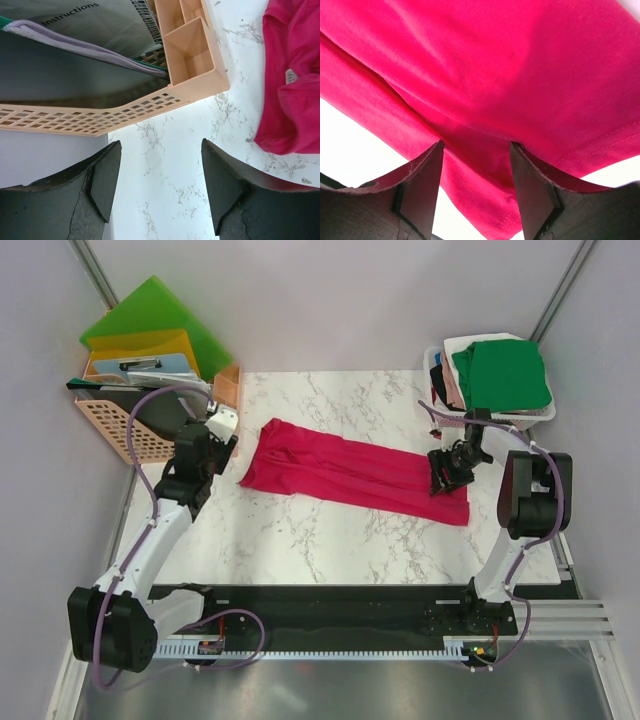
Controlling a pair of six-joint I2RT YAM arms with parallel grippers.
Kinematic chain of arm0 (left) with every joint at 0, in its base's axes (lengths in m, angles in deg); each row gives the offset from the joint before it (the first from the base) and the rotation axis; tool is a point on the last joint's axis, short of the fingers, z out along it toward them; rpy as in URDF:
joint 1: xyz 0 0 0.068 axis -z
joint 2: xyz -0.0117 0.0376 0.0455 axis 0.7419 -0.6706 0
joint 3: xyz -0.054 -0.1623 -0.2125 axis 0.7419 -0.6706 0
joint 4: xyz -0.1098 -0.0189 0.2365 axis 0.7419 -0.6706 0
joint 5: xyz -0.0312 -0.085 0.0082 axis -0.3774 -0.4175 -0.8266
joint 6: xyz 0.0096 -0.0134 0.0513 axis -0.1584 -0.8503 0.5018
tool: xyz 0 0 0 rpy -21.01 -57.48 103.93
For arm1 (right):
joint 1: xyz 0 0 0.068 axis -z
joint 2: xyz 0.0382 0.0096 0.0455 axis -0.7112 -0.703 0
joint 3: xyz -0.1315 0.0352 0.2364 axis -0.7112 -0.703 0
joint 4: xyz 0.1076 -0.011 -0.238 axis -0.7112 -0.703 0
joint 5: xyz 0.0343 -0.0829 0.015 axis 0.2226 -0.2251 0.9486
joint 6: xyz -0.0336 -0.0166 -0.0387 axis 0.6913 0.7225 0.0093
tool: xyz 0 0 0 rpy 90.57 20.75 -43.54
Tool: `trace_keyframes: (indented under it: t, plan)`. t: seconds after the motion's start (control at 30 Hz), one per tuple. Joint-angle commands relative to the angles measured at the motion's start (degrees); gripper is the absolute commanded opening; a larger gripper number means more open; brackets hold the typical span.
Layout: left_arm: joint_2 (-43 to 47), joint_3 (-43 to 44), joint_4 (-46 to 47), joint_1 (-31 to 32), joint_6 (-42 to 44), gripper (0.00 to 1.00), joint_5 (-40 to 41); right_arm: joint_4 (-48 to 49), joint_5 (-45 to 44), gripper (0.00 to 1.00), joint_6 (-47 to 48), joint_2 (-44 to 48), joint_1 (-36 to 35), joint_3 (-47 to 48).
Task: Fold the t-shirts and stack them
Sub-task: Fold the other side of the tshirt into a rectangle
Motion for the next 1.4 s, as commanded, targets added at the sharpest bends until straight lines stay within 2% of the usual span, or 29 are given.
trace_keyframes:
  t: [0.0,0.4,0.5,0.63,0.8,0.87,0.93,1.0,1.03,1.07,1.1,1.13,1.2,1.37]
  plan:
    - [-0.63,1.25,1.58,-0.35,0.24,0.73,0.06,-2.3,-4.81,0.64,3.99,-3.04,2.03,0.39]
    - [-2.56,0.11,0.62,-0.35,-0.9,0.74,-0.64,-2.91,-6.31,0.65,3.38,-7.62,7.13,5.75]
    - [-4.14,0.37,-0.17,-0.35,-2.48,0.74,-2.04,-3.79,-2.99,0.66,4.34,-6.13,7.22,5.67]
    - [-3.53,-1.9,1.75,-0.35,-3.28,0.74,-7.13,-5.28,2.2,0.68,5.14,2.8,6.69,4.44]
    - [-5.81,-2.53,2.9,-0.44,-3.19,0.74,-8.11,-11.43,8.79,0.7,5.31,15.65,5.02,6.71]
    - [-7.48,-3.4,3.43,-0.35,-3.1,0.74,-8.9,-14.16,9.33,0.7,6.1,23.03,4.67,7.42]
    - [-8.97,-4.11,3.52,-0.18,-3.63,0.74,-11.26,-11.99,6.1,0.7,6.19,31.96,4.58,5.68]
    - [-10.64,-3.06,-0.15,0.44,-3.89,0.74,-16.42,-6.46,0.75,0.71,3.48,38.84,4.58,-1.69]
    - [-13.78,0.34,-3.04,0.53,-3.72,0.73,-19.77,-0.34,-4.15,0.74,0.42,45.14,4.67,-4.59]
    - [-15.64,2.9,-11.69,0.79,-3.28,0.72,-23.63,1.72,-5.07,0.81,-0.65,47.82,4.67,-9.23]
    - [-17.31,5.36,-15.6,1.4,-2.15,0.71,-31.59,4.09,-5.43,0.82,-1.53,49.76,4.67,-10.93]
    - [-20.11,9.73,-19.56,1.84,-1.35,0.7,-34.71,4.72,-4.48,0.84,-3.72,52.13,4.67,-12.25]
    - [-20.67,11.88,-22.58,3.86,0.05,0.69,-38.76,5.08,-2.63,0.84,-5.4,52.59,4.67,-14.28]
    - [-21.88,17.76,-22.94,5.27,0.77,0.72,-40.72,5.08,-1.56,0.84,-6.12,49.87,4.67,-15.16]
